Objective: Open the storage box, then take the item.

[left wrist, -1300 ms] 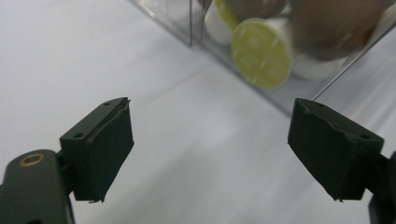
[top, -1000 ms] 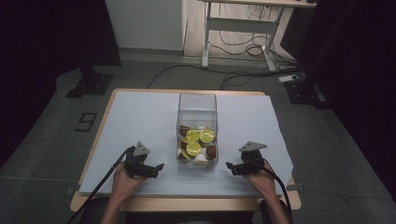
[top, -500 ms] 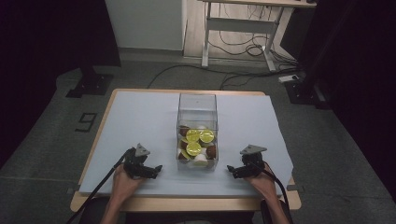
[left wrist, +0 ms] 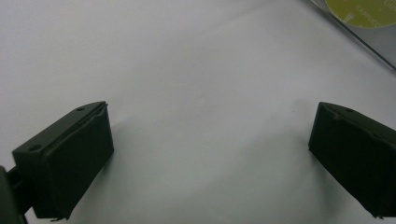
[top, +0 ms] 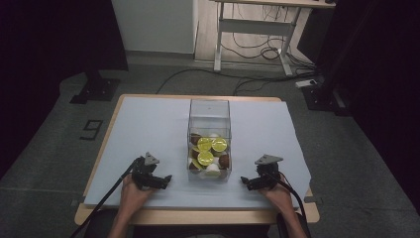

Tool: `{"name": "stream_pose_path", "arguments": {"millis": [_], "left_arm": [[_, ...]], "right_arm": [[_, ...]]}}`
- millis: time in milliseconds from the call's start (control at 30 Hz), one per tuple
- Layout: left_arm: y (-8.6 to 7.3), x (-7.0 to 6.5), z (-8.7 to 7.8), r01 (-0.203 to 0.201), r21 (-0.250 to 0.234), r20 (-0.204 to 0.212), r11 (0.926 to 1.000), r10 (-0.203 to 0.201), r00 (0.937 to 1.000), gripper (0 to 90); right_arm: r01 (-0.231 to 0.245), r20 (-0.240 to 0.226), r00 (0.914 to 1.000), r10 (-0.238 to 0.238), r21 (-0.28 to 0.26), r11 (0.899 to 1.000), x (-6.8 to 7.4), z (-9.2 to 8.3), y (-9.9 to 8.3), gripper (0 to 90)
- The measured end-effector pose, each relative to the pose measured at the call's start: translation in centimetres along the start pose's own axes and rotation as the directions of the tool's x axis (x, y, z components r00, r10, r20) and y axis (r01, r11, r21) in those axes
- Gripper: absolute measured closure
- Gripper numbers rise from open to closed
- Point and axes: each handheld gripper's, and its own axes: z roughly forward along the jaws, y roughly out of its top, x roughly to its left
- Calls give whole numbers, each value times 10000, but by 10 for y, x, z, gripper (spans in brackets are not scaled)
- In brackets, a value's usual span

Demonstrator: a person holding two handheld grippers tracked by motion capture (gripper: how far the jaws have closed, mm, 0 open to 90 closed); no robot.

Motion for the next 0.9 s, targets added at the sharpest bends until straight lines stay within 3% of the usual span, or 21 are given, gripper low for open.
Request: {"name": "stream_pose_path", "arguments": {"millis": [433, 600, 900], "left_arm": [[0, 0, 0, 4, 4, 16, 10000, -4, 10000, 0], [0, 0, 0, 4, 5, 14, 10000, -4, 10000, 0], [0, 0, 0, -4, -3, 6, 10000, 4, 10000, 0]], "right_arm": [[-72, 45, 10000, 72, 105, 9999, 1, -1, 1, 4], [169, -11, 9999, -169, 289, 9994, 3, -4, 2, 8], [75, -293, 9995, -76, -15, 10000, 7, -14, 10, 24]]}}
